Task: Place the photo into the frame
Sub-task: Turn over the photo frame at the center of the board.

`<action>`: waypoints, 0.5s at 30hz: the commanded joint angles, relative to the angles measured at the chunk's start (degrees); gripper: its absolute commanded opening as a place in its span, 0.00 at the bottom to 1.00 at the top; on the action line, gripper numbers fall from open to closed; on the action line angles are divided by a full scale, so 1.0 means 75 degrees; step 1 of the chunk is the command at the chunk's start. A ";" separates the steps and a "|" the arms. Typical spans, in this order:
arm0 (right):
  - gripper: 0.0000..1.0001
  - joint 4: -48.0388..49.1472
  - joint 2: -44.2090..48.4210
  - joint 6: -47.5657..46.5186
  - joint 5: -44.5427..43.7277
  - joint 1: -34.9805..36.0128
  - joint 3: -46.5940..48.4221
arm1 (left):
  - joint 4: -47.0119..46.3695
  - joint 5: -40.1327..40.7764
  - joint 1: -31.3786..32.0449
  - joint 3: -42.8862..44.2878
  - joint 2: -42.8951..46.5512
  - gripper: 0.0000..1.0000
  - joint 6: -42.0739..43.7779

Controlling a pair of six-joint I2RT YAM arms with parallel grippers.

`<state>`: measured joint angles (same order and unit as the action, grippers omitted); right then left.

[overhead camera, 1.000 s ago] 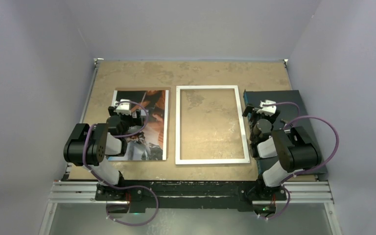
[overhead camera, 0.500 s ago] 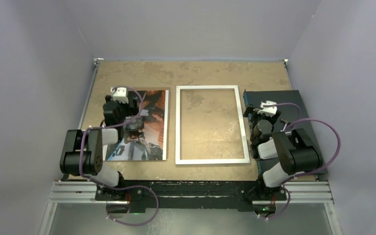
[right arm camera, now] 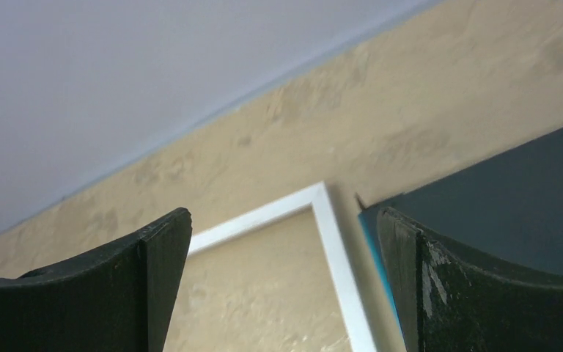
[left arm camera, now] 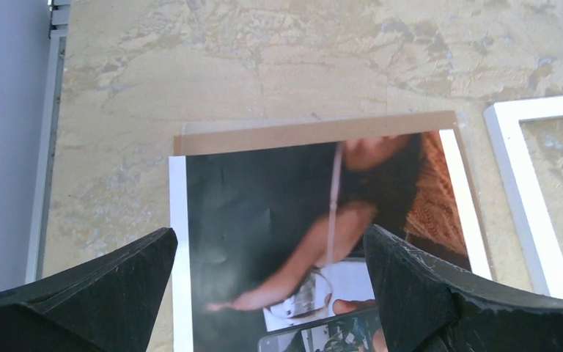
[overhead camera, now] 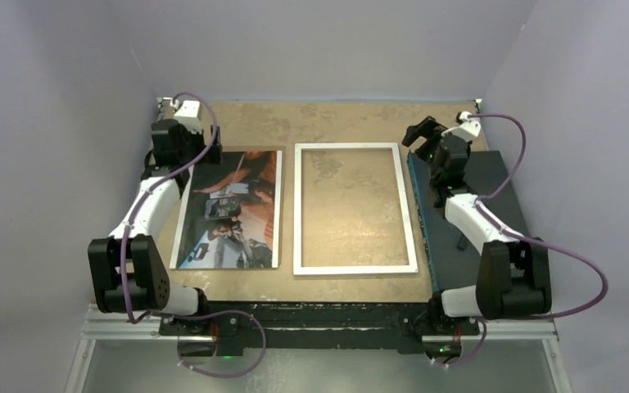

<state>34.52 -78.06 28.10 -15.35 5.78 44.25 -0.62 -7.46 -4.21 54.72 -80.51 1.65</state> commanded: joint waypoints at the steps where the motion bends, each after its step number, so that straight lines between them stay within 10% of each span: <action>1: 0.99 -0.2372 -0.0592 0.0760 0.1721 0.0432 0.1327 | 0.1756 -0.0431 -0.0267 0.1141 -0.0062 0.98 -0.0415; 15: 0.99 -0.6428 -0.3771 0.1007 -0.2177 0.5901 0.4887 | 0.4065 0.0267 -0.0374 0.2776 -0.1119 0.93 -0.0527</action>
<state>-2.90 -101.47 32.16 -24.05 45.56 74.59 23.55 -7.66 -6.37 71.81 -87.96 -1.96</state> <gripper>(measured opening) 0.987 0.936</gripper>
